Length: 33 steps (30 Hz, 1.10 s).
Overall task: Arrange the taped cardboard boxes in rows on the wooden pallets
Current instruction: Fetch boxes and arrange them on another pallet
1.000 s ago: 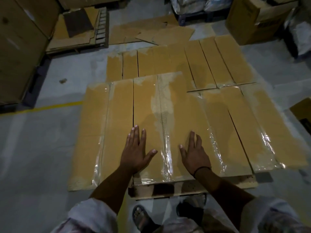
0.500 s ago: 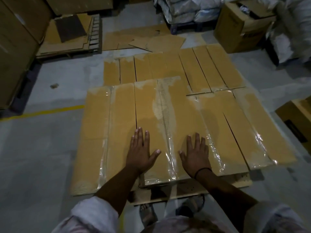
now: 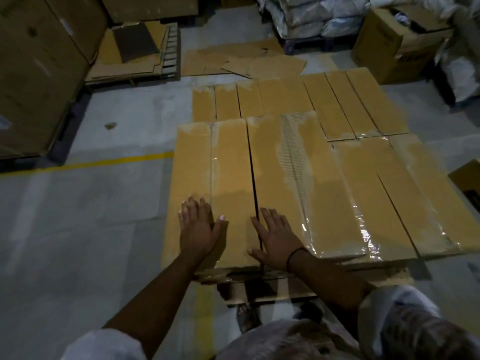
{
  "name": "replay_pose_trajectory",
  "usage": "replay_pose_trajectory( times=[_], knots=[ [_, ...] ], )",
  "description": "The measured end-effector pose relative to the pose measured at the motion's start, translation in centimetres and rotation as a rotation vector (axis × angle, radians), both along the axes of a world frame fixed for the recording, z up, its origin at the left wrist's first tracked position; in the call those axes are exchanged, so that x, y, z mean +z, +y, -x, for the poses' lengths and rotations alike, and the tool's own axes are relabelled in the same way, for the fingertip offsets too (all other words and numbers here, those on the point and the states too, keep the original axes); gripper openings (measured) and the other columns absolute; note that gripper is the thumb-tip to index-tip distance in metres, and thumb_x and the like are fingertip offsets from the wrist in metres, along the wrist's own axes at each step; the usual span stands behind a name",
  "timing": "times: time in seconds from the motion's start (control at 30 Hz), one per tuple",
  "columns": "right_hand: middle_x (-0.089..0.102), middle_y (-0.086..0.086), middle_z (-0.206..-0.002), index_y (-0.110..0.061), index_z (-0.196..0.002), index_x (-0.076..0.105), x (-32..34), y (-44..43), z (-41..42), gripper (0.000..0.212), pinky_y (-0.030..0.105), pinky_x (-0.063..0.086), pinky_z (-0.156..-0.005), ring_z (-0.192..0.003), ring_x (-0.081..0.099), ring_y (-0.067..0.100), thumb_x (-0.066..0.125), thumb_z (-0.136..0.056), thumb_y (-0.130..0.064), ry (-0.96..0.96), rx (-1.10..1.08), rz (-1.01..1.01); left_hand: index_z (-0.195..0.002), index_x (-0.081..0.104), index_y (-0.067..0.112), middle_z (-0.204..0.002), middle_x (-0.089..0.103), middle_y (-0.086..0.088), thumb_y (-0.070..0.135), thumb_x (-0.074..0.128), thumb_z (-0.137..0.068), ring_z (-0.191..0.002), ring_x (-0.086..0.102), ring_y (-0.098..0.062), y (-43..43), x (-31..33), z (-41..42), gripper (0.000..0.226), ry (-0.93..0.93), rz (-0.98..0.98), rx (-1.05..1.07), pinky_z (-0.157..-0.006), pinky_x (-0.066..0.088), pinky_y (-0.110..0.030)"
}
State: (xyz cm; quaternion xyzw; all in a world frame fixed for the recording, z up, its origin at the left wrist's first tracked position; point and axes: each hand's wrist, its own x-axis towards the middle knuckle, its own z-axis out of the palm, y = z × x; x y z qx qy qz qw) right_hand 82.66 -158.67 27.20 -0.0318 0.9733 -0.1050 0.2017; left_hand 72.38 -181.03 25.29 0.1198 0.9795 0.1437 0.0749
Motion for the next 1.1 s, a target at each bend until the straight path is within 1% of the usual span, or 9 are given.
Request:
replay_pose_trajectory(
  times=[0.1,0.17,0.27,0.37,0.67,0.83,0.93,1.0,1.1],
  knots=[
    [-0.032,0.016,-0.162,-0.029,-0.160,-0.016,-0.6,-1.2,0.1,0.121,0.063,-0.010,-0.120,-0.148,-0.030,0.041,0.038,-0.073,-0.095,-0.047,0.084,-0.071,-0.163,0.016,0.011,-0.168,0.008,-0.025,0.068,0.035,-0.099,-0.151,0.008,-0.052,-3.7,0.1,-0.2,0.088,-0.086,0.044,0.183,-0.122,0.008,-0.062],
    [-0.042,0.015,-0.156,-0.029,-0.158,-0.021,-0.8,-1.3,0.1,0.135,0.066,-0.015,-0.117,-0.144,-0.037,0.042,0.043,-0.063,-0.100,-0.082,0.139,-0.115,-0.164,0.009,0.015,-0.168,0.006,-0.024,0.068,0.040,-0.098,-0.148,0.013,-0.054,-5.4,-0.1,-0.7,0.090,-0.171,0.028,0.260,-0.120,0.012,-0.065],
    [-0.043,0.017,-0.155,-0.026,-0.157,-0.025,-0.7,-1.3,0.2,0.138,0.066,-0.012,-0.118,-0.143,-0.036,0.044,0.062,-0.068,-0.086,-0.097,0.193,-0.180,-0.164,0.000,0.023,-0.168,0.003,-0.023,0.068,0.047,-0.097,-0.144,0.026,-0.053,-6.4,-0.2,-1.2,0.094,-0.235,-0.082,0.272,-0.114,0.029,-0.062],
    [-0.038,0.018,-0.158,-0.024,-0.157,-0.024,-0.6,-1.4,0.3,0.133,0.067,-0.008,-0.119,-0.146,-0.031,0.046,0.066,-0.075,-0.076,-0.099,0.190,-0.180,-0.164,-0.001,0.023,-0.168,0.003,-0.023,0.066,0.050,-0.096,-0.141,0.032,-0.054,-6.2,0.1,-1.3,0.096,-0.239,-0.153,0.265,-0.108,0.037,-0.061],
    [-0.029,0.015,-0.164,-0.025,-0.160,-0.016,0.0,0.2,-0.5,0.119,0.061,0.001,-0.123,-0.151,-0.023,0.041,0.062,-0.083,-0.068,-0.055,0.185,-0.158,-0.162,-0.012,0.024,-0.168,-0.004,-0.018,0.071,0.049,-0.094,-0.140,0.028,-0.056,-4.6,0.3,-1.5,0.103,-0.288,-0.114,0.230,-0.108,0.037,-0.060],
    [-0.032,0.016,-0.162,-0.025,-0.159,-0.018,-0.3,-0.7,0.0,0.131,0.065,0.001,-0.122,-0.149,-0.026,0.042,0.071,-0.075,-0.071,-0.100,0.198,-0.188,-0.160,-0.020,0.024,-0.167,-0.008,-0.018,0.072,0.051,-0.092,-0.141,0.027,-0.056,-5.5,-0.4,-1.5,0.110,-0.312,-0.055,0.202,-0.108,0.037,-0.060],
    [-0.036,0.020,-0.159,-0.021,-0.158,-0.021,-0.1,-0.9,0.2,0.139,0.067,0.001,-0.121,-0.147,-0.027,0.042,0.082,-0.072,-0.057,-0.123,0.239,-0.250,-0.158,-0.024,0.026,-0.167,-0.009,-0.018,0.073,0.052,-0.090,-0.142,0.025,-0.055,-5.7,-0.6,-1.5,0.112,-0.316,-0.020,0.196,-0.109,0.035,-0.060],
    [-0.030,0.022,-0.161,-0.022,-0.158,-0.020,0.0,-0.6,0.3,0.134,0.065,0.008,-0.122,-0.150,-0.022,0.045,0.084,-0.077,-0.044,-0.101,0.251,-0.269,-0.158,-0.025,0.026,-0.167,-0.010,-0.017,0.074,0.052,-0.090,-0.143,0.023,-0.055,-5.5,-0.6,-1.5,0.113,-0.324,-0.018,0.196,-0.110,0.035,-0.061],
    [-0.024,0.025,-0.163,-0.020,-0.160,-0.015,0.1,-0.5,0.3,0.128,0.060,0.012,-0.124,-0.151,-0.016,0.046,0.083,-0.080,-0.040,-0.090,0.267,-0.254,-0.157,-0.027,0.027,-0.167,-0.013,-0.018,0.073,0.053,-0.090,-0.145,0.020,-0.055,-5.5,-0.4,-1.5,0.114,-0.345,-0.028,0.200,-0.111,0.032,-0.061]
  ],
)
